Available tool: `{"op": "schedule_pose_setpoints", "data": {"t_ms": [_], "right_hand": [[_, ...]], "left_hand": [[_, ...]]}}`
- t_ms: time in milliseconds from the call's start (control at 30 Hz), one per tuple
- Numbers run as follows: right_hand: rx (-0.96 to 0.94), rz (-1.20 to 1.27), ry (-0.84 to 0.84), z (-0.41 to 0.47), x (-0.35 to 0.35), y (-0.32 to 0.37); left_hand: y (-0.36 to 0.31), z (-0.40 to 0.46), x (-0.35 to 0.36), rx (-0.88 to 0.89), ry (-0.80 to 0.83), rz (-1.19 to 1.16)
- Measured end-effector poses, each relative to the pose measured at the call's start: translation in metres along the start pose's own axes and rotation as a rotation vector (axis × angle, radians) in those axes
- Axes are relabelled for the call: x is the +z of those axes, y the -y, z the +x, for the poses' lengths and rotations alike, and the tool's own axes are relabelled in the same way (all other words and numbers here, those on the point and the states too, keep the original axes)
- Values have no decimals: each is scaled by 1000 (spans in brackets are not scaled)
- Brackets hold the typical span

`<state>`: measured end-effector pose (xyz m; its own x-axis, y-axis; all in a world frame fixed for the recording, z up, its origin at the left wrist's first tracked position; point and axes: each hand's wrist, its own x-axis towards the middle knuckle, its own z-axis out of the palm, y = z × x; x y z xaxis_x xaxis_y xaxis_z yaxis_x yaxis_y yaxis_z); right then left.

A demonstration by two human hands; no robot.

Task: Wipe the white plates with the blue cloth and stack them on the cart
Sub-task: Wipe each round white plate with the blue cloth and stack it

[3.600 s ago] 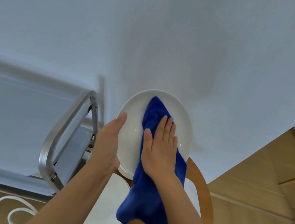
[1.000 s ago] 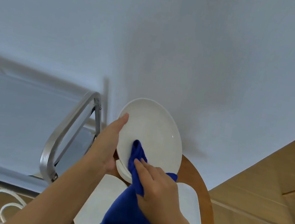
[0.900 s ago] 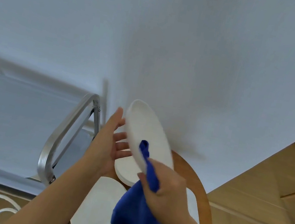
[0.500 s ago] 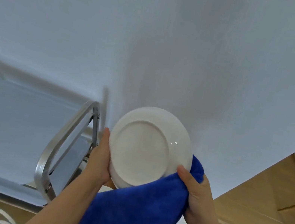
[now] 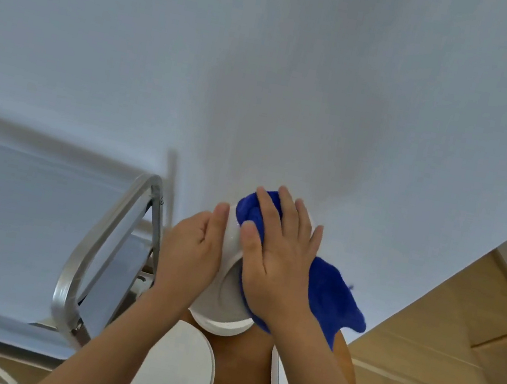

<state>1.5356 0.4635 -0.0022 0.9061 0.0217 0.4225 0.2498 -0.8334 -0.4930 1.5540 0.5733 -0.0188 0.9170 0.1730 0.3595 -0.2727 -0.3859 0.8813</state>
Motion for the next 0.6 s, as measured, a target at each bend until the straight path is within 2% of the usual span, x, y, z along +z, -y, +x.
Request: {"op": "schedule_pose_setpoints", "data": {"t_ms": [100,167,233,333,400,600], "right_hand": [[-3,59,-168,9,-4,-9],[29,236,-246,11,-4,-21],[211,503,-225,16,-8,-38],[443,809,-73,14,-9,-65],[495,894,-57,7,-2,-73],[557,976,-163,-4,17,-71]], "left_hand": [[-6,-2,-3,19,-20,69],[-9,-3,-7,10,-14,72],[-10,-1,-14,-33,-40,40],[-6,3,-23,-114,-102,-49],[-2,8,-22,-203,-159,-105],[6,9,-2,-611,-257,-483]]}}
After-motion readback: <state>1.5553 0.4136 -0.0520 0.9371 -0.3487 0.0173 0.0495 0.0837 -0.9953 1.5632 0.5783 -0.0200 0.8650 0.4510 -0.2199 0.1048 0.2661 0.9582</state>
